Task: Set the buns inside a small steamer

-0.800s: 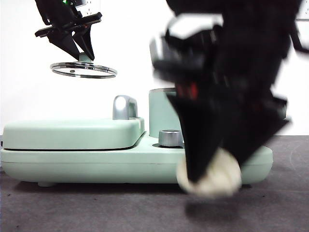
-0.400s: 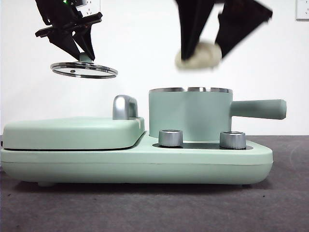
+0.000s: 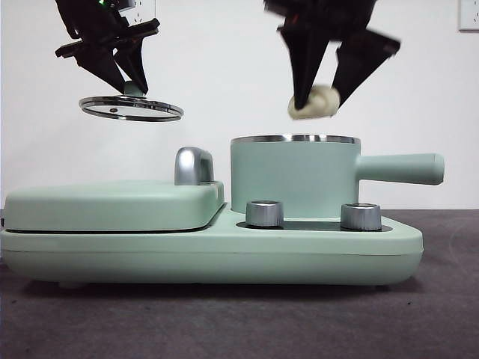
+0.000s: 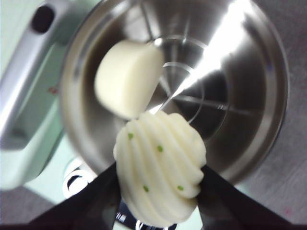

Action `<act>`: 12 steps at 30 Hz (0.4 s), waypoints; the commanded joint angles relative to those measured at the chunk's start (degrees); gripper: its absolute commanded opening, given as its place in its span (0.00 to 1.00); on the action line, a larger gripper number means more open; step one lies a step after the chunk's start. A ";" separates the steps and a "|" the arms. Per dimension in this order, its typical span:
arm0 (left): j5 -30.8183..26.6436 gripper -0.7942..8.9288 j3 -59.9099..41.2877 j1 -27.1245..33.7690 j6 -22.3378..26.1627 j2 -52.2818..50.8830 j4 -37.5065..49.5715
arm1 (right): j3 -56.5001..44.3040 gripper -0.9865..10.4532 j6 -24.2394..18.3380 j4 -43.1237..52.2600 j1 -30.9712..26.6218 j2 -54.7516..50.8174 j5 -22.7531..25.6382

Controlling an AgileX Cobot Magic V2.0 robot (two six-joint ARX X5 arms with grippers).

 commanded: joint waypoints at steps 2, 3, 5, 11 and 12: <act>0.28 0.10 2.40 -0.22 -0.04 -0.76 1.16 | 3.08 0.27 -2.01 0.76 -1.05 5.22 -0.33; 0.28 0.10 2.40 -0.22 -0.04 -0.76 1.16 | 3.26 0.27 -2.05 0.79 -1.29 6.21 -0.33; 0.28 0.10 2.40 -0.22 -0.04 -0.76 1.20 | 3.28 0.27 -2.43 0.83 -1.73 8.04 -0.31; 0.28 0.10 2.38 -0.22 0.00 -0.76 1.25 | 3.28 0.27 -3.37 1.40 -2.10 11.78 -0.22; 0.28 0.10 2.40 -0.22 0.00 -0.76 1.22 | 3.28 0.27 -3.58 1.42 -2.08 12.00 -0.04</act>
